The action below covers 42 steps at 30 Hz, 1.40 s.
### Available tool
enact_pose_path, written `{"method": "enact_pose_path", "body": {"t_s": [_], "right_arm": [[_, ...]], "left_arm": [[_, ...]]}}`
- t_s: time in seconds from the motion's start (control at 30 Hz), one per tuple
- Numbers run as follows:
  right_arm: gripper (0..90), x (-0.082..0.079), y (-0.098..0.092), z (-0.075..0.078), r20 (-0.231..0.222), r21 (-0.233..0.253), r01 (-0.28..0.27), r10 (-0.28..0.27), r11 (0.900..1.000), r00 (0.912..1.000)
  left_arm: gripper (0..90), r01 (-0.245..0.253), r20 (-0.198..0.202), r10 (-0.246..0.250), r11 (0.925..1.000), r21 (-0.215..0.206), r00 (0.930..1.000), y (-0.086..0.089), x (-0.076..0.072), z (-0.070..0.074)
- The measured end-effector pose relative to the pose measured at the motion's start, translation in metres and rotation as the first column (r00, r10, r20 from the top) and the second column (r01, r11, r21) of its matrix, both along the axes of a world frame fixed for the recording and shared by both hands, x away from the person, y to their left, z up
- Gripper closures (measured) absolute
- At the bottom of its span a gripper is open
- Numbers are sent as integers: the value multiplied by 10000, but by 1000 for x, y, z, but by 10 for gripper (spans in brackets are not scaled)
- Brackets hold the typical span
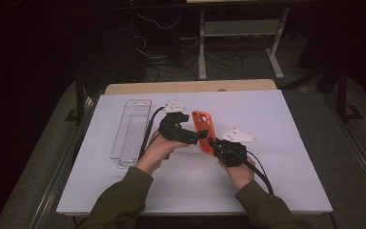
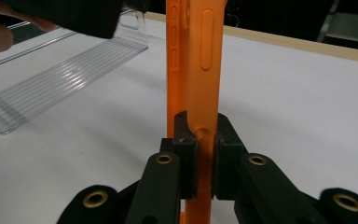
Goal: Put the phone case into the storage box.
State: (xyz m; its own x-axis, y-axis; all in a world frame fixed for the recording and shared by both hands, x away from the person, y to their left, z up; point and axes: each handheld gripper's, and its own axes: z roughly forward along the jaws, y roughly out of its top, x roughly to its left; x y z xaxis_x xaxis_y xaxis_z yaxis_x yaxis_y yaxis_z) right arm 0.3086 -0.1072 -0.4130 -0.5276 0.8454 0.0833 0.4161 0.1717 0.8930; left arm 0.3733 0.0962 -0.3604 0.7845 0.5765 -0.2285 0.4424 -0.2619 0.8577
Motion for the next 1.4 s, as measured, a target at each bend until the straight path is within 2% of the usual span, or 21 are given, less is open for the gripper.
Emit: {"method": "enact_pose_path", "body": {"t_s": [0.4,0.43,0.6,1.4], "right_arm": [[812,-2,2,0,123,60,-115,114,9999,9999],[812,-2,2,0,122,52,-129,129,9999,9998],[812,-3,4,0,187,81,-203,202,9998,9996],[812,-5,6,0,231,49,-298,297,9995,9993]], "left_arm": [[0,-184,18,184,9998,-127,9998,-10,4,-4],[0,-268,-15,268,9992,-292,9996,-12,4,-4],[0,-467,-22,466,9977,-496,9989,-14,6,-5],[0,-725,-89,720,9942,-795,9974,-19,6,-5]]}}
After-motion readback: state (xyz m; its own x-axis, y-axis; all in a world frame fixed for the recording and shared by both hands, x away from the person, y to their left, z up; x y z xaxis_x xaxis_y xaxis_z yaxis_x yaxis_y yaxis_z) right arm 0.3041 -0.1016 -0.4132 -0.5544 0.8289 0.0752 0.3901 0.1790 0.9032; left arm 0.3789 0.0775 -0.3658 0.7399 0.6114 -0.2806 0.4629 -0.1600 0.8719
